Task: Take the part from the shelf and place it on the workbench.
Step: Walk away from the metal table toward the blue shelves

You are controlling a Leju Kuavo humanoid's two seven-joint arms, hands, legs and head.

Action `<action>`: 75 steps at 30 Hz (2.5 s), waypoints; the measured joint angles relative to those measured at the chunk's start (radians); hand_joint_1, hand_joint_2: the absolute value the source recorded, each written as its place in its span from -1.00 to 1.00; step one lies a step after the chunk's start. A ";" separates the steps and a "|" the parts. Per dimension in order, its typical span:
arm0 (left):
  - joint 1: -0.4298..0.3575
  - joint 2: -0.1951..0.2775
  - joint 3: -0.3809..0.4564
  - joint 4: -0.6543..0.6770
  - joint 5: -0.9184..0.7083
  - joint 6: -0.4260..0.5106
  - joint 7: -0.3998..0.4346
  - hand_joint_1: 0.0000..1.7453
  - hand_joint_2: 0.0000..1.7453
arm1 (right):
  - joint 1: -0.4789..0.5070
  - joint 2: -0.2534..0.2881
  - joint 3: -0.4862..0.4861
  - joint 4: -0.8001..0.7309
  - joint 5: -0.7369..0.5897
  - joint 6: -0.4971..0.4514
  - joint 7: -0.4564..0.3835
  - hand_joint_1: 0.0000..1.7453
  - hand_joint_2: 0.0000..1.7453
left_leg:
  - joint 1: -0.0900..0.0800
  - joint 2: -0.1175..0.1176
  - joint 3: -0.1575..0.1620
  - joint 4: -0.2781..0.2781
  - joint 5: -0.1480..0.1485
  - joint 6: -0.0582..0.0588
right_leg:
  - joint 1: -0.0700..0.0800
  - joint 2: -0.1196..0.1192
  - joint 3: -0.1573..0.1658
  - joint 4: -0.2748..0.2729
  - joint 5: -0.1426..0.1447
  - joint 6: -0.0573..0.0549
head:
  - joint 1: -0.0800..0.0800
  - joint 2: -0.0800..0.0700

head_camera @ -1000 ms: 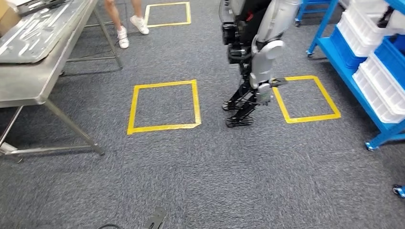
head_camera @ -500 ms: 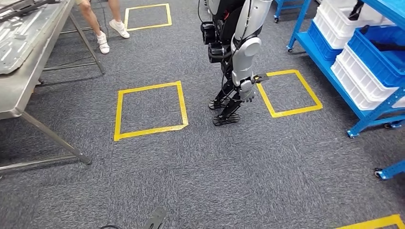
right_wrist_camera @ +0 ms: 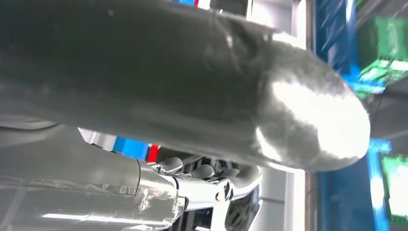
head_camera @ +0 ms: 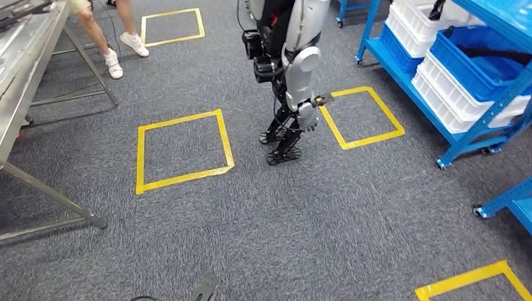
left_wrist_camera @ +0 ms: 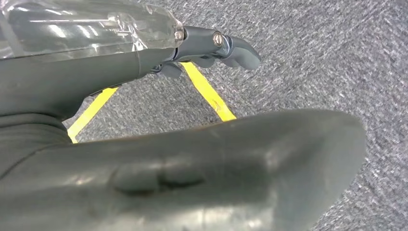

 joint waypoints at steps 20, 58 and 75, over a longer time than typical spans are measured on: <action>-0.001 0.001 0.000 0.000 0.000 -0.004 0.000 -1.00 -1.00 | -0.004 -0.003 0.000 -0.004 0.010 0.000 0.006 -1.00 -1.00 | 0.002 -0.067 0.005 -0.030 0.021 0.028 | -0.001 0.062 -0.054 0.099 -0.052 0.002 | 0.001 0.000; -0.006 0.002 0.000 0.000 -0.004 -0.004 0.006 -1.00 -1.00 | -0.002 -0.009 0.000 -0.005 0.015 0.000 0.016 -1.00 -1.00 | 0.006 -0.010 0.007 -0.012 0.002 0.012 | -0.006 0.005 -0.029 0.058 -0.007 0.013 | 0.002 0.000; -0.009 0.005 0.000 0.000 -0.009 -0.004 0.007 -1.00 -1.00 | -0.005 -0.009 0.000 -0.005 0.018 0.000 0.015 -1.00 -1.00 | -0.004 -0.113 -0.013 0.014 0.006 0.011 | 0.001 0.090 -0.012 0.002 0.010 -0.025 | -0.008 0.000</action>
